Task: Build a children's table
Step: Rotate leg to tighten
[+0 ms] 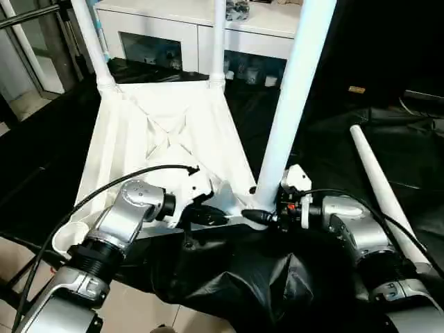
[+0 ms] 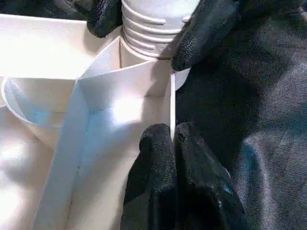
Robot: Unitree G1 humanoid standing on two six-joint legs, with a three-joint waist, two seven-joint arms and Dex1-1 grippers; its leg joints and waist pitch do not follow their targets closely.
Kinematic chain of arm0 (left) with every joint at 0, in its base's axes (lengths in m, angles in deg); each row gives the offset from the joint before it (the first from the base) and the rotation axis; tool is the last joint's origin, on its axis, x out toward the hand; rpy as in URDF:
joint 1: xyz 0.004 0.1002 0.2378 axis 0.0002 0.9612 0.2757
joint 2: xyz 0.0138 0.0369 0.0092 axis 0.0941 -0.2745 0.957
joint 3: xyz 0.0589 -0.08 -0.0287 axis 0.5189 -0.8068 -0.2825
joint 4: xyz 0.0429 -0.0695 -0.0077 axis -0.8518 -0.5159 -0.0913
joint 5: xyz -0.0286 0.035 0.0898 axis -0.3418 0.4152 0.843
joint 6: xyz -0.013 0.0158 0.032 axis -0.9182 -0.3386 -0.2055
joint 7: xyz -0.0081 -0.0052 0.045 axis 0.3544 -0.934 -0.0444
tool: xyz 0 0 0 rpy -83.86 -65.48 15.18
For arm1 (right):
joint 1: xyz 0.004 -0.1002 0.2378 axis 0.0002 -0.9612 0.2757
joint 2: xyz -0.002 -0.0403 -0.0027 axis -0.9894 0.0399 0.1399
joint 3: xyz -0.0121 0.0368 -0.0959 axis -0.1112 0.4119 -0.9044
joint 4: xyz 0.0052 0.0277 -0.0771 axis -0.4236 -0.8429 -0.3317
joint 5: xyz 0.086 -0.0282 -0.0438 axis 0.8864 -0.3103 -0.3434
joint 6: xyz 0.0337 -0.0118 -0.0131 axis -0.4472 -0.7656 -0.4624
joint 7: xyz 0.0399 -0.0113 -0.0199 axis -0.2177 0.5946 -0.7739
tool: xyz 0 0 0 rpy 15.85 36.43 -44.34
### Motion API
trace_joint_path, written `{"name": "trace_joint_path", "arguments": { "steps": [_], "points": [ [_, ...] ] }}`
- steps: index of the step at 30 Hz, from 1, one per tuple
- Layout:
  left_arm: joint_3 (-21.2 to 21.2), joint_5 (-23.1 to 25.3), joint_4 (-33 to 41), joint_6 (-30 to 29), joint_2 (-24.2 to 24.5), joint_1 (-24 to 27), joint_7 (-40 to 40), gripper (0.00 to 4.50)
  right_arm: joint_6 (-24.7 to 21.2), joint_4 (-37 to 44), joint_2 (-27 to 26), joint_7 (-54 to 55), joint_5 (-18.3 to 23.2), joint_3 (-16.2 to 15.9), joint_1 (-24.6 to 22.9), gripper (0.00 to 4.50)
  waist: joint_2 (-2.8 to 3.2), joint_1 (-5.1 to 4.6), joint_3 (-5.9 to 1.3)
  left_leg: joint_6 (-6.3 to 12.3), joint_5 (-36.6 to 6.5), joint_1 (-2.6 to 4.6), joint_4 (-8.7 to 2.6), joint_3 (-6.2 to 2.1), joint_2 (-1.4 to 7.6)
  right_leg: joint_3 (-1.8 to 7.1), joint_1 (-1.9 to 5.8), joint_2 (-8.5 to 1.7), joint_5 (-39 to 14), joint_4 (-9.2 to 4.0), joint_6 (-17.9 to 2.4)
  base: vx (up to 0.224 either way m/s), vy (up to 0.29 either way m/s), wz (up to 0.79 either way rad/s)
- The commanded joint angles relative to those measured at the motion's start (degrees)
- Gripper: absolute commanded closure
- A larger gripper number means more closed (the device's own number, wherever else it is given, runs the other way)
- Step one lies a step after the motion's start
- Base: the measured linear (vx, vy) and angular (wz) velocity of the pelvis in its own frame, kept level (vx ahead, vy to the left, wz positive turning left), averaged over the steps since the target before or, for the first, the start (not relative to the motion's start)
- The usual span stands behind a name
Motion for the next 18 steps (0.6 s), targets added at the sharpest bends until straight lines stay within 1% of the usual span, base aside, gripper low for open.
{"name": "trace_joint_path", "arguments": {
  "steps": [1, 7, 8, 9, 10, 11, 12, 13, 14, 15, 16, 17, 18],
  "points": [
    [2.35, -0.85, 2.11, -0.07, -0.88, 0.57, 2.1, 4.5, -0.63, -0.23, -0.42, -0.03, 0.15, -0.7, 0.63, 1.58, -0.06, 0.13, -3.69, 4.0, -7.13, 0.06, -2.8, 0.13, 1.29, 2.58, 3.61, -4.03, -4.21, -3.45, -13.47, 0.0, 0.0, 0.0],
    [2.07, -0.81, 2.04, -0.46, -0.94, 0.65, 1.45, 4.5, -0.56, -0.03, -1.02, 1.1, 0.11, -0.58, 0.01, 1.68, -0.04, 0.1, -3.69, 3.9, -7.23, 0.06, -2.8, 0.13, 1.28, 2.59, 3.63, -4.06, -4.18, -3.44, -13.53, 0.0, 0.0, 0.0],
    [1.58, -0.6, 1.59, -0.87, -1.38, 0.54, -0.04, 4.5, -0.44, -0.27, -1.67, 2.99, -0.22, -0.34, -0.19, 1.69, 0.09, 0.02, -3.67, 3.72, -7.48, 0.08, -2.82, 0.12, 1.3, 2.61, 3.54, -4.07, -4.64, -3.47, -13.47, 0.0, 0.0, 0.0],
    [1.38, -0.4, 1.29, -1.01, -1.61, 0.42, -0.87, 4.5, -0.37, -0.43, -1.97, 4.0, -0.41, -0.21, -0.24, 1.69, 0.07, 0.0, -3.62, 3.54, -7.69, 0.05, -2.87, 0.07, 1.3, 2.61, 3.56, -4.12, -5.0, -3.56, -13.41, 0.0, 0.0, 0.0],
    [0.8, 0.49, -0.03, -1.07, -2.54, -0.18, -3.96, 4.5, -0.73, -2.24, -2.94, 8.79, -1.5, 0.45, 0.44, 1.69, 0.04, -0.08, -3.56, 3.18, -8.36, 0.14, -2.92, 0.06, 1.27, 2.63, 3.48, -4.12, -6.12, -3.68, -13.19, 0.0, 0.0, 0.0],
    [0.74, 0.58, -0.17, -1.09, -2.64, -0.24, -4.28, 4.5, -0.79, -2.44, -3.03, 9.26, -1.6, 0.52, 0.52, 1.7, 0.03, -0.29, -3.35, 2.59, -9.33, 0.19, -3.06, 0.05, 1.18, 2.64, 3.38, -4.13, -8.14, -3.99, -12.81, 0.0, 0.0, 0.0],
    [0.15, 1.22, -1.45, -1.28, -3.63, -0.89, -7.1, 4.5, -0.53, -4.47, -3.79, 14.1, -2.92, 0.98, 1.31, 1.7, -0.01, -0.3, -3.29, 2.24, -9.96, 0.2, -3.12, -0.02, 1.11, 2.59, 3.47, -4.16, -9.78, -4.18, -12.38, 0.0, 0.0, 0.0],
    [-0.33, 1.8, -2.61, -1.55, -4.65, -1.58, -9.7, 4.5, -0.67, -6.45, -4.6, 18.62, -3.83, 1.57, 2.08, 1.7, 0.04, -0.69, -2.95, 1.28, -11.82, 0.32, -3.41, -0.05, 1.06, 2.48, 3.15, -4.09, -14.42, -4.63, -11.28, 0.0, 0.0, 0.0],
    [-1.04, 2.65, -4.38, -2.26, -6.48, -2.74, -14.01, 4.5, -1.15, -8.86, -5.93, 24.34, -4.45, 2.54, 3.02, 1.71, -0.05, -0.84, -2.83, 0.26, -13.74, 0.55, -3.44, -0.17, 0.95, 2.43, 3.12, -4.29, -20.04, -5.16, -9.7, 0.0, 0.0, 0.0],
    [-1.14, 2.76, -4.62, -2.35, -6.76, -2.91, -14.62, 4.5, -1.19, -9.14, -6.12, 25.04, -4.5, 2.67, 3.13, 1.71, -0.09, -0.98, -2.84, -0.09, -14.14, 0.57, -3.42, -0.21, 0.87, 2.47, 3.09, -4.33, -21.91, -5.36, -9.01, 0.0, 0.0, 0.0],
    [-1.73, 3.41, -6.31, -3.24, -9.39, -4.2, -19.26, 4.5, -2.64, -11.2, -8.22, 31.05, -3.83, 4.39, 4.16, 1.71, 0.04, -1.04, -2.98, -0.29, -14.41, 0.68, -3.4, -0.25, 0.92, 2.56, 2.93, -4.35, -23.01, -5.5, -8.28, 0.0, 0.0, 0.0],
    [-1.82, 3.51, -6.61, -3.37, -9.91, -4.44, -20.08, 4.5, -3.02, -11.52, -8.65, 32.07, -3.63, 4.72, 4.35, 1.71, -0.08, -1.05, -2.91, -0.24, -14.45, 0.77, -3.48, -0.28, 0.95, 2.56, 2.84, -4.33, -23.25, -5.72, -8.06, 0.0, 0.0, 0.0],
    [-2.05, 3.69, -7.38, -3.78, -11.42, -5.1, -22.27, 4.5, -4.06, -12.36, -9.88, 34.83, -3.14, 5.52, 4.86, 1.71, -0.1, -0.97, -3.03, -0.03, -13.83, 0.64, -3.43, -0.27, 0.96, 2.61, 2.96, -4.34, -21.87, -5.62, -8.1, 0.0, 0.0, 0.0]
  ]
}}
